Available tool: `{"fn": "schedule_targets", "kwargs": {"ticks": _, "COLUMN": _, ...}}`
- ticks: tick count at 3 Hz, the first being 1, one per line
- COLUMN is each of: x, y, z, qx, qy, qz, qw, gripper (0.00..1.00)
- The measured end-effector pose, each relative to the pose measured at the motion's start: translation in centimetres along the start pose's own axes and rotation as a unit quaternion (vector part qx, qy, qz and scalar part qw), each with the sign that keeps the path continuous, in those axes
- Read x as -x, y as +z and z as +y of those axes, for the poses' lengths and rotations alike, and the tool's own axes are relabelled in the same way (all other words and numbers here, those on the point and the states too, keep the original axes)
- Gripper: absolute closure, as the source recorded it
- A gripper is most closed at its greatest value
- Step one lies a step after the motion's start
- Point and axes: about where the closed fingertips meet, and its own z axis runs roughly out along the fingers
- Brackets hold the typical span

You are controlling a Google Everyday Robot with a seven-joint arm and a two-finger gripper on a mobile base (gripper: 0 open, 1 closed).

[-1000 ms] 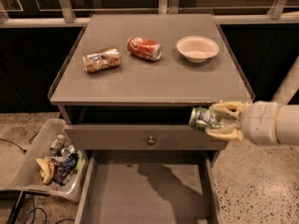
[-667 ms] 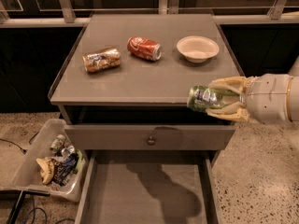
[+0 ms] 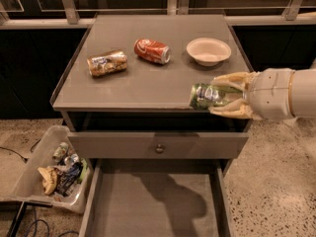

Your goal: Pick green can from middle drawer and place on counter

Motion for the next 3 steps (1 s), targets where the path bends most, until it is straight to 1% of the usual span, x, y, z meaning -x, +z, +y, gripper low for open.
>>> {"fn": "schedule_targets", "kwargs": {"ticks": 1, "x": 0.2, "y": 3.0, "z": -3.7, "qx": -0.005, "qy": 0.005, "qz": -0.017, "qw": 0.9998, "gripper": 1.0}}
{"fn": "schedule_targets", "kwargs": {"ticks": 2, "x": -0.2, "y": 6.6, "z": -7.5, "qx": 0.0, "qy": 0.041, "qz": -0.025, "qw": 0.9989, "gripper": 1.0}}
{"fn": "schedule_targets", "kwargs": {"ticks": 3, "x": -0.3, "y": 9.6, "z": -9.6, "qx": 0.013, "qy": 0.085, "qz": -0.037, "qw": 0.9956, "gripper": 1.0}}
